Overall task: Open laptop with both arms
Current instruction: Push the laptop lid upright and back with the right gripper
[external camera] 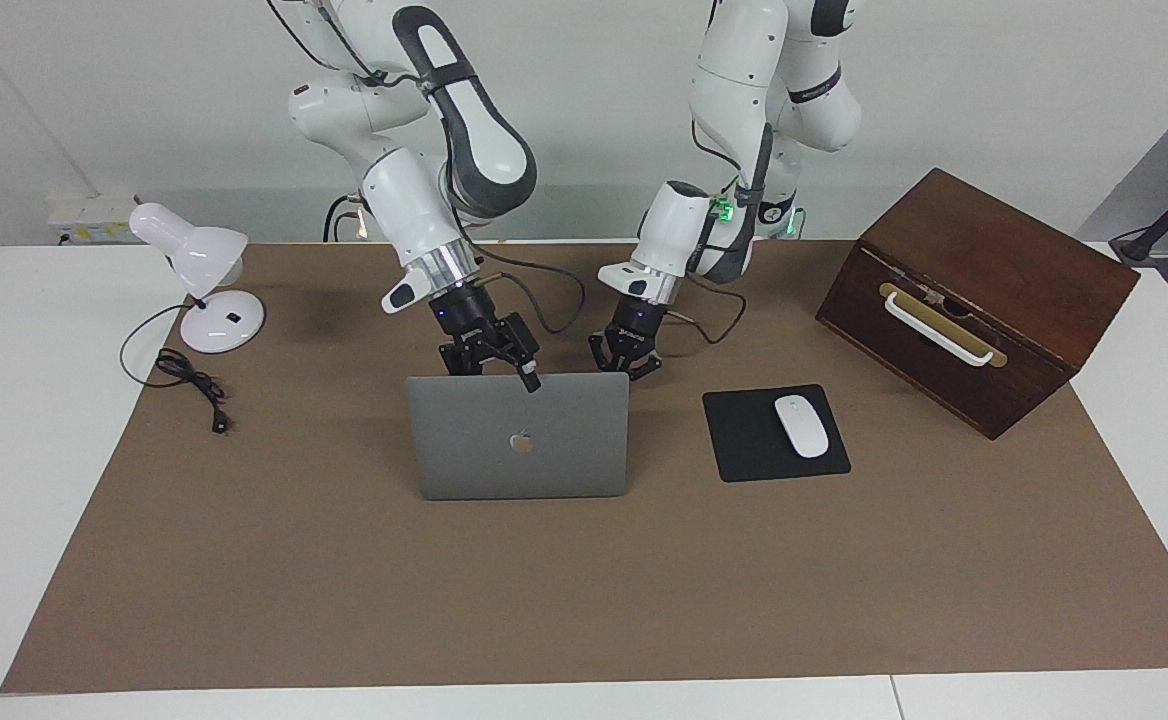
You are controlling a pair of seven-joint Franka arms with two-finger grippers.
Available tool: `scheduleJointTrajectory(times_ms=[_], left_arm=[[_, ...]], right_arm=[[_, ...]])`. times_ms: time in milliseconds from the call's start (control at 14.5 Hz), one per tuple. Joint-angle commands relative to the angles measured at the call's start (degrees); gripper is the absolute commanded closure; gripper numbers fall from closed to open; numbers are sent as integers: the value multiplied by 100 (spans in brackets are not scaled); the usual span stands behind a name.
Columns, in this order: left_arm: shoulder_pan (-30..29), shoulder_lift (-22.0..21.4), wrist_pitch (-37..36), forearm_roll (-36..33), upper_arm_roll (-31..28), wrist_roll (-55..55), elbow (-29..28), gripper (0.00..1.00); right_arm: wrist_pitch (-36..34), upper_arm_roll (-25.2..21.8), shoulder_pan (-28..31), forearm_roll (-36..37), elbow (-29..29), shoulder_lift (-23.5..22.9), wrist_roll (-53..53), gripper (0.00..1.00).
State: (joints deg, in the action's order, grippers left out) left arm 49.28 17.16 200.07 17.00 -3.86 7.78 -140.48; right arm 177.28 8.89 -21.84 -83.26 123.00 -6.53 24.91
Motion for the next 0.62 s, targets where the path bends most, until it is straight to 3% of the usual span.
scheduleJointTrajectory(times_ms=[0,553], left_arm=[[-50,227,85,-22,8,-93,135,100],[-50,235,85,-22,8,-93,135,100]], right_arm=[[-325,34,276,-14,-294,-111,-266,0],[-625,34,540,-893,-821,-261,-583,0]])
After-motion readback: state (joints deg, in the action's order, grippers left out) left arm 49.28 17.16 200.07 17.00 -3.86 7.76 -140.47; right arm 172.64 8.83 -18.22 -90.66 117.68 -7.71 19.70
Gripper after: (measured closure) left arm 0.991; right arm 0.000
